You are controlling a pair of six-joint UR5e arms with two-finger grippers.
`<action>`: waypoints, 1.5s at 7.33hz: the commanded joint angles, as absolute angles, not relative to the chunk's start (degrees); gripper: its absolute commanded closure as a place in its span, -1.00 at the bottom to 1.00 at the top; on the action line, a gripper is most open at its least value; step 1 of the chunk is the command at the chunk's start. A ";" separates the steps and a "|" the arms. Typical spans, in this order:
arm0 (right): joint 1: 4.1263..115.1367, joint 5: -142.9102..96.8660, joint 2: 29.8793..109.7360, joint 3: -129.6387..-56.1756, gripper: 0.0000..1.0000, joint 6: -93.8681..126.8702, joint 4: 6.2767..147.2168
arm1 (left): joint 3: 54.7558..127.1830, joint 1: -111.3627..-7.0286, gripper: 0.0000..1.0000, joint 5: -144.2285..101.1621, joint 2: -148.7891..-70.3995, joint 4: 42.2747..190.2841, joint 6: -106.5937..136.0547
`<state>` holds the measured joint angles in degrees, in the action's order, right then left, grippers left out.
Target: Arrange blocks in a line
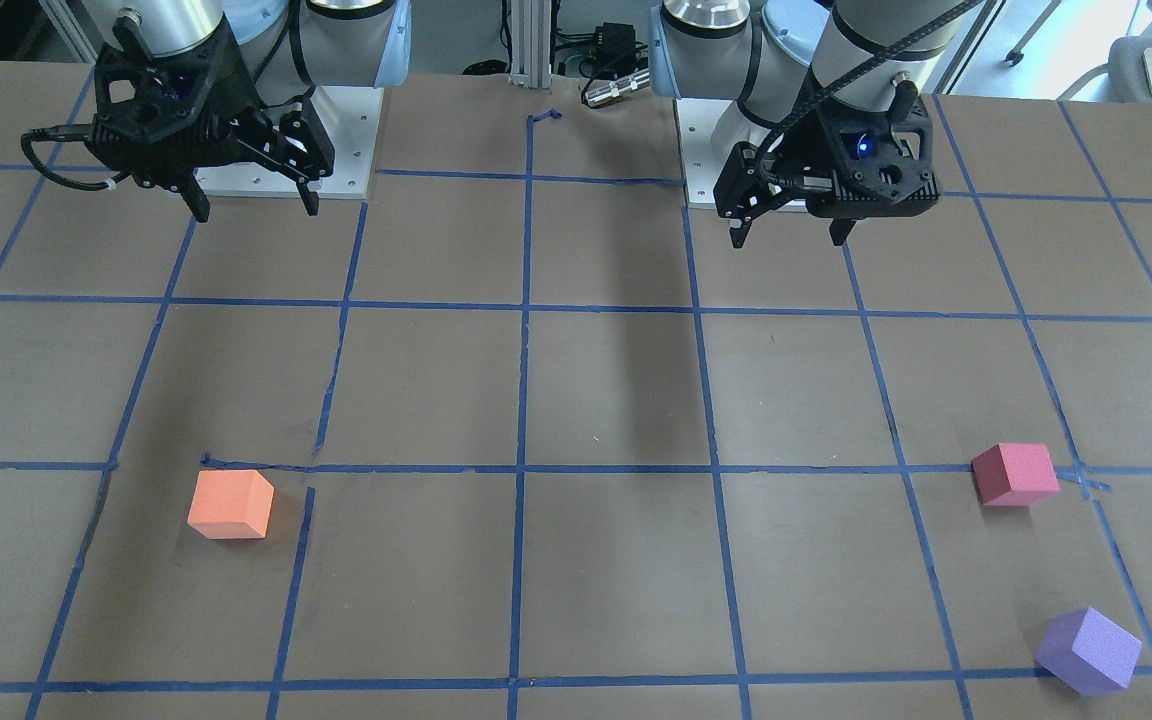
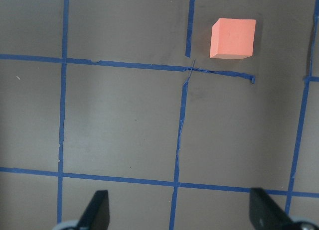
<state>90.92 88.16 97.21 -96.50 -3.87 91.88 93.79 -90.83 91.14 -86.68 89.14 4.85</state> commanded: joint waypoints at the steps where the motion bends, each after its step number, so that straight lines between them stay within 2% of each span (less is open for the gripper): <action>1: 90.97 88.15 97.21 -96.50 -1.00 -3.87 92.20 | 95.53 -90.53 -1.00 91.76 -87.62 84.29 4.92; 4: 90.97 88.15 97.21 -96.50 -1.00 -3.96 92.20 | 95.36 -91.67 -1.00 91.75 -85.70 84.02 4.48; 11: 90.97 88.15 97.12 -96.59 -1.00 -3.96 92.02 | 95.36 -91.58 -1.00 91.76 -86.48 82.36 4.66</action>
